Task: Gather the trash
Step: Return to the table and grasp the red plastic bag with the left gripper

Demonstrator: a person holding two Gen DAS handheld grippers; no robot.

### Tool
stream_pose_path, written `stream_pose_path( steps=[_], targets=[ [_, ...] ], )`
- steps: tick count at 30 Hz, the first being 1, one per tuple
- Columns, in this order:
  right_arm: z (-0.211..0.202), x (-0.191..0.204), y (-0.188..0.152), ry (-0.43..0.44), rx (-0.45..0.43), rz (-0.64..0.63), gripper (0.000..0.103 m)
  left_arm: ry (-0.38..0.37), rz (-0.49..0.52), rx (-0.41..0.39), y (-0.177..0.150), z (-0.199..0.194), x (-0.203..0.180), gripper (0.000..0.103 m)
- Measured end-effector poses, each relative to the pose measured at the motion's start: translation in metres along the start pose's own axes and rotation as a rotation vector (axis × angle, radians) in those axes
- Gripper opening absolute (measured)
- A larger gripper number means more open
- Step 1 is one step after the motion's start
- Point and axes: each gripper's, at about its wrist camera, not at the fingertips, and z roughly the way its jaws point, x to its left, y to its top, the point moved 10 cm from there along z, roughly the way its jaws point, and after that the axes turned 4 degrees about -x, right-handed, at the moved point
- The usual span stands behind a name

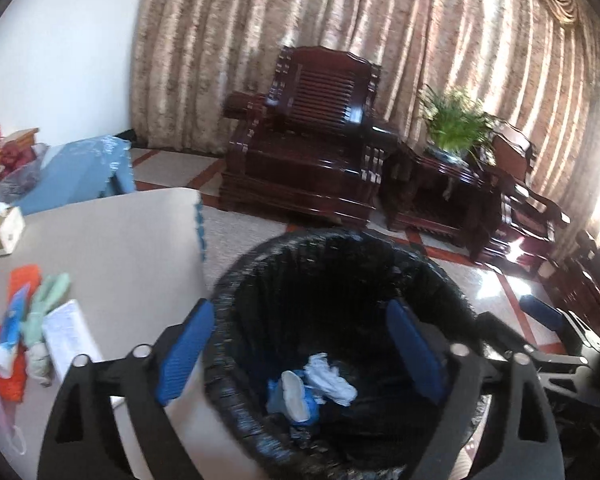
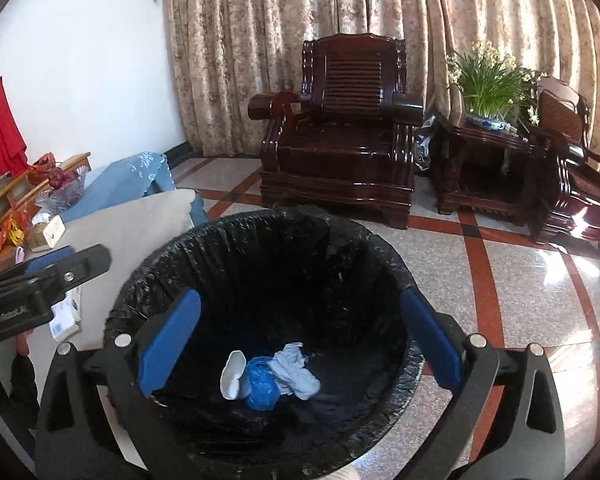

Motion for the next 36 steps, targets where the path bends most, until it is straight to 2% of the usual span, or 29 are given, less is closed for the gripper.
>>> stream_pose_path(
  steps=[7, 15, 21, 29, 36],
  targets=[
    [-0.006, 0.045, 0.012, 0.081, -0.016, -0.012, 0.098, 0.114, -0.04, -0.041, 0.001, -0.046, 0.059, 0.092],
    [-0.009, 0.134, 0.016, 0.222, -0.02, -0.083, 0.098, 0.292, -0.063, -0.084, -0.011, -0.105, 0.139, 0.092],
    [-0.016, 0.202, 0.013, 0.337, -0.027, -0.151, 0.098, 0.409, -0.12, -0.11, -0.029, -0.146, 0.199, 0.092],
    [-0.018, 0.284, -0.005, 0.465, -0.012, -0.194, 0.098, 0.539, -0.17, -0.12, -0.052, -0.185, 0.272, 0.092],
    [-0.004, 0.345, -0.026, 0.514, 0.026, -0.242, 0.097, 0.66, -0.215, -0.103, -0.083, -0.209, 0.34, 0.091]
  ],
)
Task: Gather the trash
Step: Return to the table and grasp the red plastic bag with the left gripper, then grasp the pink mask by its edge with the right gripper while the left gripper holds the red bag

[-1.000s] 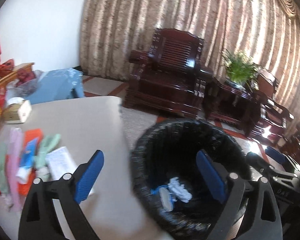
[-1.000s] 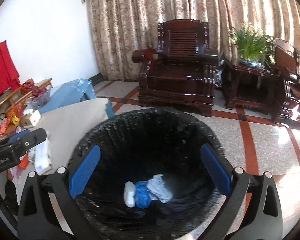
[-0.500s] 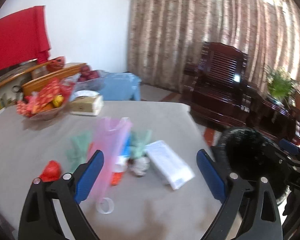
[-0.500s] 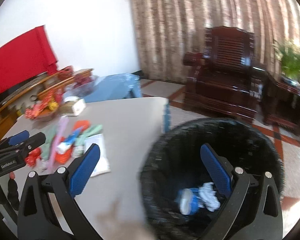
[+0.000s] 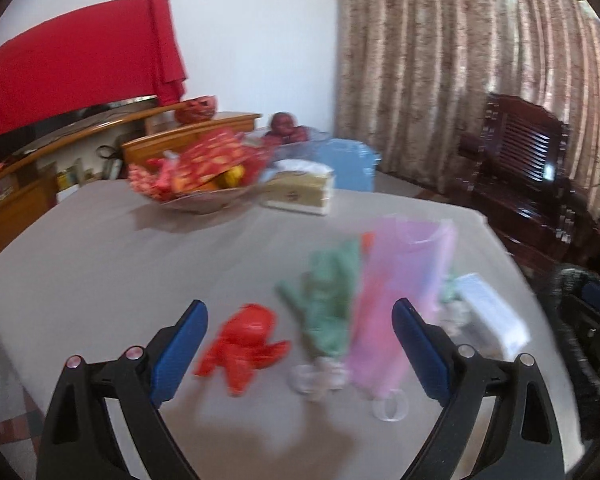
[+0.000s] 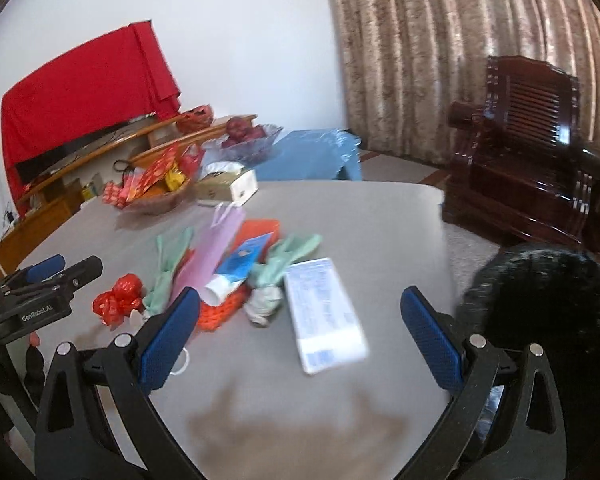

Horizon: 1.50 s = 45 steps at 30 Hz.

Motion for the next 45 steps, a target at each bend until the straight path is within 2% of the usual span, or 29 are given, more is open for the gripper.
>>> stream_pose_path(
  steps=[2, 6, 9, 14, 18, 21, 22, 23, 28, 37, 40, 43, 45],
  targets=[
    [0.012, 0.012, 0.0, 0.008, 0.007, -0.017, 0.097, 0.037, -0.009, 0.012, -0.004, 0.012, 0.02, 0.091],
    [0.035, 0.027, -0.005, 0.019, 0.044, -0.046, 0.09, 0.069, -0.034, 0.062, -0.018, 0.038, 0.048, 0.09],
    [0.047, 0.033, -0.011, 0.021, 0.071, -0.065, 0.086, 0.064, -0.041, 0.103, -0.03, 0.057, 0.054, 0.09],
    [0.061, 0.04, -0.023, 0.027, 0.107, -0.085, 0.084, 0.065, -0.056, 0.146, -0.044, 0.082, 0.058, 0.09],
    [0.067, 0.042, -0.026, 0.029, 0.118, -0.105, 0.084, 0.04, -0.076, 0.202, -0.055, 0.101, 0.057, 0.083],
    [0.072, 0.045, -0.026, 0.038, 0.124, -0.106, 0.083, 0.009, -0.088, 0.235, -0.059, 0.108, 0.054, 0.066],
    [0.073, 0.046, -0.027, 0.041, 0.126, -0.106, 0.082, -0.003, -0.087, 0.248, -0.061, 0.11, 0.052, 0.051],
    [0.075, 0.048, -0.027, 0.048, 0.128, -0.106, 0.081, -0.011, -0.083, 0.259, -0.063, 0.112, 0.051, 0.041],
    [0.084, 0.062, -0.023, 0.073, 0.126, -0.106, 0.079, 0.001, -0.1, 0.222, -0.056, 0.105, 0.053, 0.035],
    [0.1, 0.079, -0.015, 0.091, 0.132, -0.119, 0.074, -0.003, -0.124, 0.134, -0.023, 0.075, 0.054, 0.034],
    [0.108, 0.083, -0.012, 0.102, 0.139, -0.123, 0.068, -0.002, -0.122, 0.115, -0.014, 0.068, 0.052, 0.034],
    [0.117, 0.088, -0.014, 0.134, 0.166, -0.131, 0.051, -0.009, -0.122, 0.108, -0.009, 0.062, 0.049, 0.034],
    [0.119, 0.093, -0.013, 0.171, 0.184, -0.132, 0.022, -0.011, -0.123, 0.111, -0.007, 0.061, 0.047, 0.035]
  ],
)
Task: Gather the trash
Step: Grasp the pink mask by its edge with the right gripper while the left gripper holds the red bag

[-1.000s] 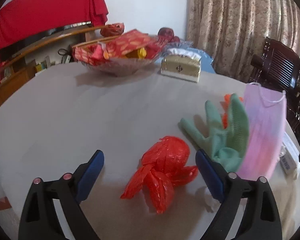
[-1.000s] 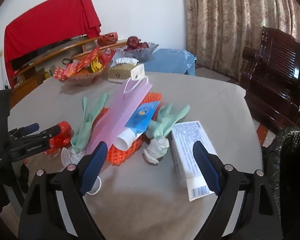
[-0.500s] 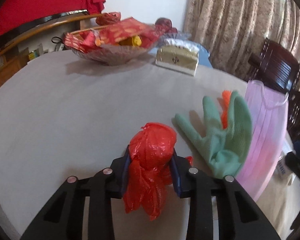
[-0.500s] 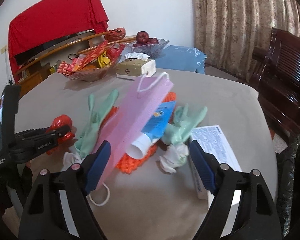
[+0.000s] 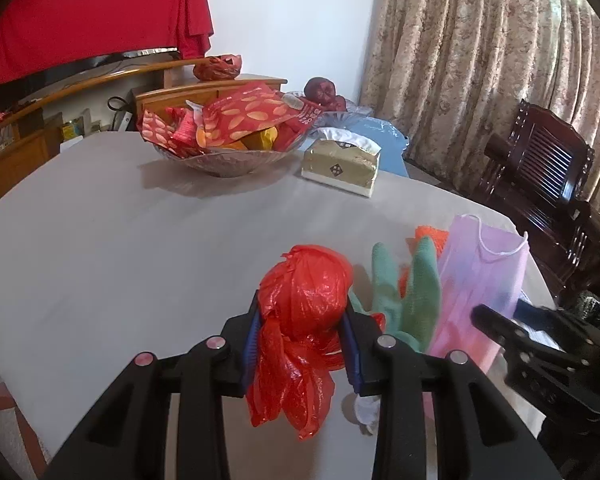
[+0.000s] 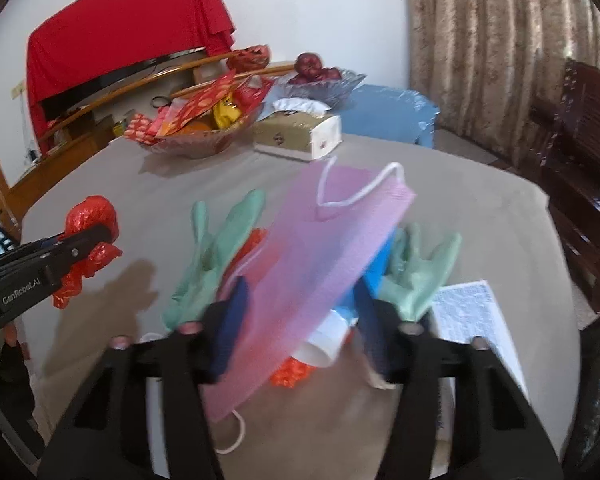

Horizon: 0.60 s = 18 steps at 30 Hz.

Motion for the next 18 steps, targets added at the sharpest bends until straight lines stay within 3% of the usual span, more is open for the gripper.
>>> stream_pose_path(
  steps=[2, 4, 11, 18],
  targets=[
    [-0.003, 0.006, 0.002, 0.022, -0.001, -0.012, 0.004, -0.004, 0.0, -0.003, 0.002, -0.004, -0.003, 0.035],
    [-0.01, 0.01, 0.006, 0.039, -0.015, -0.03, 0.001, -0.007, 0.005, -0.009, 0.004, -0.009, -0.006, 0.035],
    [-0.055, 0.01, 0.019, 0.063, -0.076, -0.008, 0.0, -0.026, 0.039, -0.049, 0.02, -0.031, -0.031, 0.035],
    [-0.109, -0.009, 0.032, 0.039, -0.143, 0.021, 0.0, -0.097, 0.068, -0.087, 0.033, -0.059, -0.074, 0.035]
  ],
)
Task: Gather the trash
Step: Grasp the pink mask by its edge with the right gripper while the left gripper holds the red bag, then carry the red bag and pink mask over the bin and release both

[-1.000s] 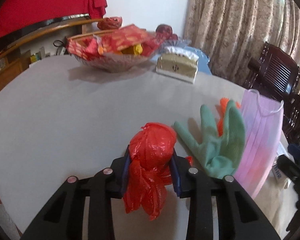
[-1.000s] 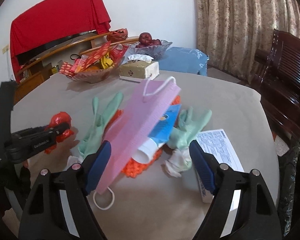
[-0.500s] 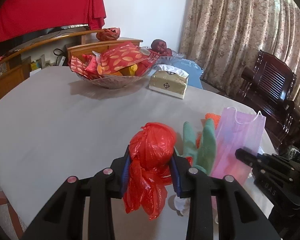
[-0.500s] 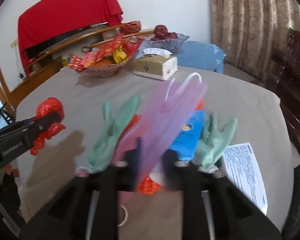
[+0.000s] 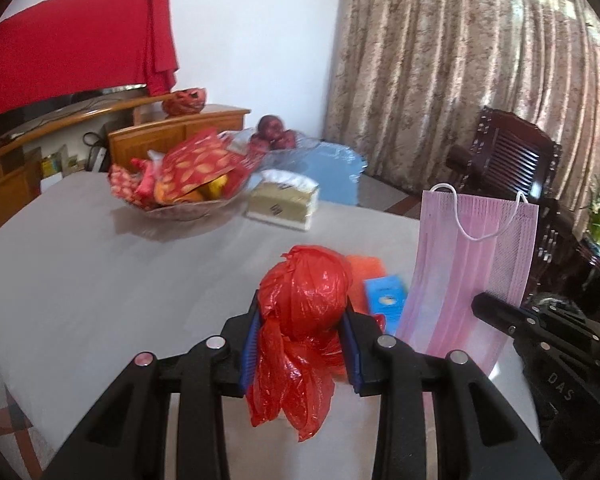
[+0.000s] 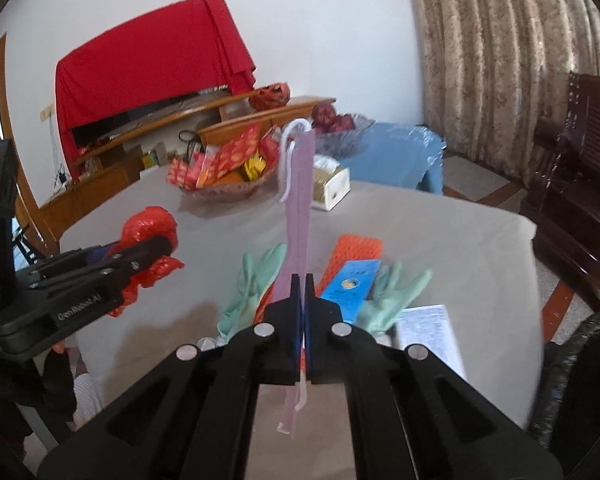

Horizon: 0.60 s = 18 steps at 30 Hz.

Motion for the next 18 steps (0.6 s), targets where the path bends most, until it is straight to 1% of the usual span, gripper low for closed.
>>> stream_pose_path(
  steps=[7, 12, 18],
  targets=[
    [-0.054, -0.034, 0.009, -0.085, -0.059, 0.001, 0.0, -0.094, 0.044, -0.025, 0.007, -0.016, -0.059, 0.035],
    [-0.089, -0.065, 0.006, -0.15, -0.077, 0.008, 0.001, -0.163, 0.077, -0.045, 0.012, -0.026, -0.105, 0.035],
    [-0.123, -0.101, -0.001, -0.23, -0.097, 0.036, 0.0, -0.242, 0.115, -0.046, 0.008, -0.033, -0.162, 0.035]
  ],
)
